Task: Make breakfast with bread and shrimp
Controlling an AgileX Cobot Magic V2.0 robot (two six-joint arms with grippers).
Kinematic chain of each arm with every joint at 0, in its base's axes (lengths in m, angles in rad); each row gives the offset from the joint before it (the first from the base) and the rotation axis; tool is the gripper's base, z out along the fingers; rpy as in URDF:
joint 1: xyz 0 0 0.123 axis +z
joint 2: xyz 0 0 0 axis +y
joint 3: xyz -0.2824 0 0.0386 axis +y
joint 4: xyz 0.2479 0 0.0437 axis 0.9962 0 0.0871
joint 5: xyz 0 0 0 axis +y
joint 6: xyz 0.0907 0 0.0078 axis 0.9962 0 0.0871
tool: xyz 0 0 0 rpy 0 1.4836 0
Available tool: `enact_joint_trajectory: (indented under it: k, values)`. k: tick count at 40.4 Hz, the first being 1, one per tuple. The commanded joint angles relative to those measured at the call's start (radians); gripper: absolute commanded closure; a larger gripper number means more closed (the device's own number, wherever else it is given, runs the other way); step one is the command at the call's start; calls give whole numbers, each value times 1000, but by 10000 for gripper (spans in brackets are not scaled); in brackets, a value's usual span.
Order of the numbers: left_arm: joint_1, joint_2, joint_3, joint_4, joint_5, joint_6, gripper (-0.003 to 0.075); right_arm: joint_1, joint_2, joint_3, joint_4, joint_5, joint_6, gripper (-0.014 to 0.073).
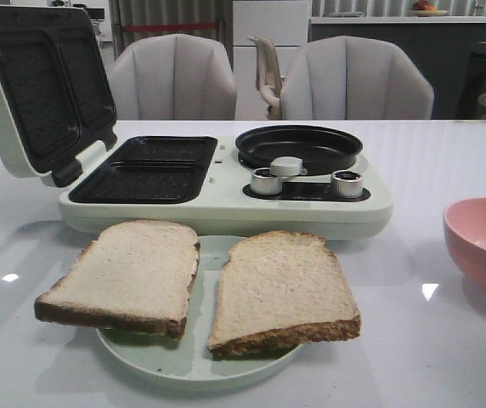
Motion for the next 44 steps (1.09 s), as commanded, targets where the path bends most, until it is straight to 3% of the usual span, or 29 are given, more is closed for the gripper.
enact_joint_trajectory:
  k: [1,8,18,33,39,44]
  values:
    - [-105,56,-25,19,-81,96,158,-4,11,-28,-1,-72,-6,160]
    - [-330,153,-11,165,-83,179,158,-4,11,-28,-1,-72,-6,160]
    - [-573,313,82,499,-161,155,159,-4,11,-28,-1,-72,-6,160]
    - [-749,616,113,1225,-208,-503,160,-4,11,-28,-1,-71,-6,160]
    - [-752,739,111,1408,-208,-682,160,-4,11,-28,-1,-71,-6,160]
    - [-752,824,95,1447,-208,-726,160,-4,11,-28,-1,-71,-6,160]
